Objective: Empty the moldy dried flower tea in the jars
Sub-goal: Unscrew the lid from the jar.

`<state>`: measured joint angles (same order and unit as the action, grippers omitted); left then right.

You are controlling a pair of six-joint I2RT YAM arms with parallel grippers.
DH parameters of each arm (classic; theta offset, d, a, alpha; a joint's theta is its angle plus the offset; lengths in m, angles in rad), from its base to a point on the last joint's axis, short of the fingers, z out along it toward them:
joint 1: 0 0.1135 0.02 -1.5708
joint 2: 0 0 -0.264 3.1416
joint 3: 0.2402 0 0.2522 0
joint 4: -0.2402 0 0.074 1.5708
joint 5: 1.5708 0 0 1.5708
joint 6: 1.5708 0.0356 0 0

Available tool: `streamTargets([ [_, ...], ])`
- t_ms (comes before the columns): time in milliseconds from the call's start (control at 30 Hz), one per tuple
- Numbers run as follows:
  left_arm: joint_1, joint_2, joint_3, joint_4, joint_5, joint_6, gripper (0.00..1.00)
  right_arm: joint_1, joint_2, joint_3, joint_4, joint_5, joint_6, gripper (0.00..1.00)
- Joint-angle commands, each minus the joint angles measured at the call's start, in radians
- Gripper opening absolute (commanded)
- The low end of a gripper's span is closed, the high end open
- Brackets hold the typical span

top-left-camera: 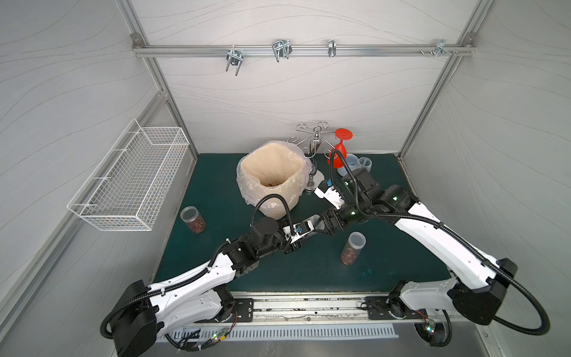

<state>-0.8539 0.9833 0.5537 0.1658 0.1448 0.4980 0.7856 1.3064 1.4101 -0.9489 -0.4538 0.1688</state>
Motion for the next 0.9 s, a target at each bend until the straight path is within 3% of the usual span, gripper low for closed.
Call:
streamTargets([
  [0,-0.007,-0.006,0.038,0.024,-0.003,0.016,0.18,0.013,0.005,-0.008,0.016,0.012,0.002,0.71],
  [267,-0.008,0.0,0.058,-0.015,0.02,-0.002,0.17,0.046,0.014,-0.014,0.045,0.025,-0.035,0.51],
  [367,-0.008,0.008,0.079,-0.041,0.07,-0.027,0.14,0.057,0.015,-0.019,0.056,0.013,-0.146,0.42],
  [467,-0.008,0.019,0.093,-0.048,0.162,-0.05,0.11,0.057,0.002,-0.021,0.04,0.011,-0.354,0.33],
  [667,-0.008,0.052,0.133,-0.094,0.337,-0.053,0.04,0.057,-0.028,-0.045,-0.02,0.012,-0.757,0.28],
  [867,-0.007,0.079,0.137,-0.068,0.353,-0.068,0.0,0.059,0.027,0.006,-0.062,0.035,-0.845,0.33],
])
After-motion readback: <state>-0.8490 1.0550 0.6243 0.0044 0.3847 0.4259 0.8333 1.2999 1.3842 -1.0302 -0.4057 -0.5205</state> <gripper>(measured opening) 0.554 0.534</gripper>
